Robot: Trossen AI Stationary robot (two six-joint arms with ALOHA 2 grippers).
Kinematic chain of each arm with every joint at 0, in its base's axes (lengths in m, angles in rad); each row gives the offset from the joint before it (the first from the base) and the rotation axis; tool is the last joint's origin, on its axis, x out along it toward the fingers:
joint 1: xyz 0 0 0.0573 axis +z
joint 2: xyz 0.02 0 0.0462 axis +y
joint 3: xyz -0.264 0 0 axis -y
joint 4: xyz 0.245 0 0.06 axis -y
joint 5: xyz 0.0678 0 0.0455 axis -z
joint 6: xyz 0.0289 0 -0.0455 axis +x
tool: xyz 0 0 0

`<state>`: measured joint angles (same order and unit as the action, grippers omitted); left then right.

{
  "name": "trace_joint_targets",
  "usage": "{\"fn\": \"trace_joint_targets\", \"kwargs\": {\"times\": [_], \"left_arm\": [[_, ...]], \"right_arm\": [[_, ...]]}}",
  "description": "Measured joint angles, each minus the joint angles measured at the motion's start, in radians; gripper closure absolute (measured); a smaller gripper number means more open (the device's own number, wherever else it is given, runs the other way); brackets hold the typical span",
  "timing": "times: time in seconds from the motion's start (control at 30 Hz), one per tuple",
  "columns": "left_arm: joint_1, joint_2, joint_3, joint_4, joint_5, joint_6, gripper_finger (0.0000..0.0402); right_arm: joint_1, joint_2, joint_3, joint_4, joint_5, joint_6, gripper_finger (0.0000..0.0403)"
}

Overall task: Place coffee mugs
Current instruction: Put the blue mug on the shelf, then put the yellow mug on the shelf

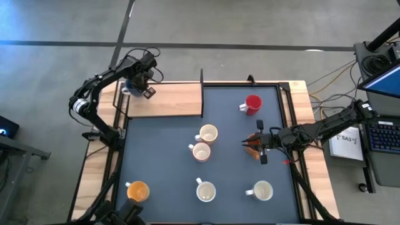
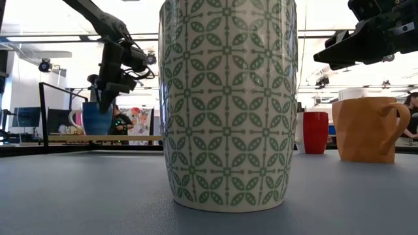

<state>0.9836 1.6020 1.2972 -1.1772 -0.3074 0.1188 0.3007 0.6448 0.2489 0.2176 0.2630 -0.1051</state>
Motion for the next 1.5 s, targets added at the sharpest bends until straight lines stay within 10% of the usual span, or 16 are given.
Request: {"fn": "trace_joint_targets", "kwargs": {"times": [0.83,1.1,1.5], "left_arm": [[-0.084,-0.178,0.000,-0.156,0.063,-0.082,0.0286],[-0.334,-0.287,-0.006,-0.198,0.050,-0.227,0.0285],[-1.036,-0.328,-0.134,-0.237,0.088,-0.857,0.0285]], "right_arm": [[0.000,0.000,0.000,0.000,0.000,0.000,0.0353],[0.000,0.000,0.000,0.000,0.000,0.000,0.0353],[0.000,0.000,0.000,0.000,0.000,0.000,0.0353]]}}
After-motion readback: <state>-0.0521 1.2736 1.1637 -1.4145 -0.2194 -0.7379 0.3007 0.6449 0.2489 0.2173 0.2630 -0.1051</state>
